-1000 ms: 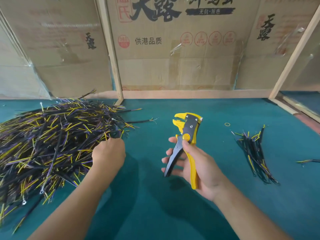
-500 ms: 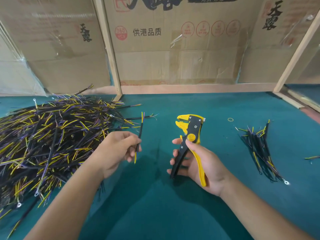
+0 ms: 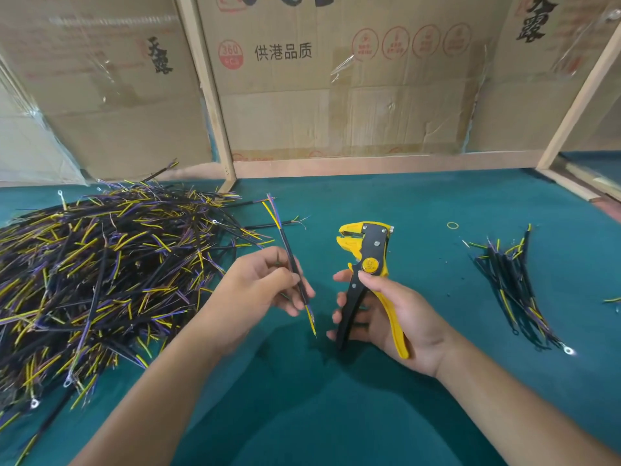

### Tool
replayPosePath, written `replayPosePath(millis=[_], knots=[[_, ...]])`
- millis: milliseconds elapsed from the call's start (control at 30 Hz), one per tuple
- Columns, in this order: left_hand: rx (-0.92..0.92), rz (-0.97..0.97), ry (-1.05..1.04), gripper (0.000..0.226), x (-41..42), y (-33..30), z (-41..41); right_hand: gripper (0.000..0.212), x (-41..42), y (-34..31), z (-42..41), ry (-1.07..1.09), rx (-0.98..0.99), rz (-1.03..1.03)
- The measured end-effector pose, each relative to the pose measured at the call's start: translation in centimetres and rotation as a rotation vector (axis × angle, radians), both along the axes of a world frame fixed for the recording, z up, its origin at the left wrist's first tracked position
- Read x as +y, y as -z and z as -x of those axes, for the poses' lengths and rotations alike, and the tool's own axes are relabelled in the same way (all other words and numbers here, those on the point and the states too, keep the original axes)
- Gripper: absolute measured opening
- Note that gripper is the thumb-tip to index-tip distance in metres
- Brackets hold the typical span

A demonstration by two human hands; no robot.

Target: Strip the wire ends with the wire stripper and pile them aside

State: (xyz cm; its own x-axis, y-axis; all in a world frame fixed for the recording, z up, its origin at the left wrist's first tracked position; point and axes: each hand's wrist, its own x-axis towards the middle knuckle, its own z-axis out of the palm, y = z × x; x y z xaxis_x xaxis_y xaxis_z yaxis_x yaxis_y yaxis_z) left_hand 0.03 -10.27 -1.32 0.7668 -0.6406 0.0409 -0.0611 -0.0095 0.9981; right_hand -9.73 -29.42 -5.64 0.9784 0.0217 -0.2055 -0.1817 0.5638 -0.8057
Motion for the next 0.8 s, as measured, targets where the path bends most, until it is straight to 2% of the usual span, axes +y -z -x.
replayPosePath(millis=[33,100,167,367,800], knots=[[-0.008,0.004,0.034,0.003,-0.03,-0.07,0.19,0.038,-0.02,-0.01,-0.03,-0.004,0.0,0.0],[-0.005,0.01,0.065,0.016,-0.07,-0.07,0.44,0.037,-0.05,0.0,-0.07,-0.011,0.001,0.001],[0.024,0.033,0.075,0.017,-0.18,-0.1,0.68,0.037,-0.09,-0.01,-0.03,-0.018,-0.002,-0.001],[0.043,0.043,0.027,0.022,-0.36,0.13,0.77,0.035,-0.04,-0.16,0.09,-0.033,-0.013,0.001],[0.028,0.055,0.058,0.016,-0.36,0.23,0.71,0.036,0.07,-0.32,0.11,-0.034,0.002,0.007]])
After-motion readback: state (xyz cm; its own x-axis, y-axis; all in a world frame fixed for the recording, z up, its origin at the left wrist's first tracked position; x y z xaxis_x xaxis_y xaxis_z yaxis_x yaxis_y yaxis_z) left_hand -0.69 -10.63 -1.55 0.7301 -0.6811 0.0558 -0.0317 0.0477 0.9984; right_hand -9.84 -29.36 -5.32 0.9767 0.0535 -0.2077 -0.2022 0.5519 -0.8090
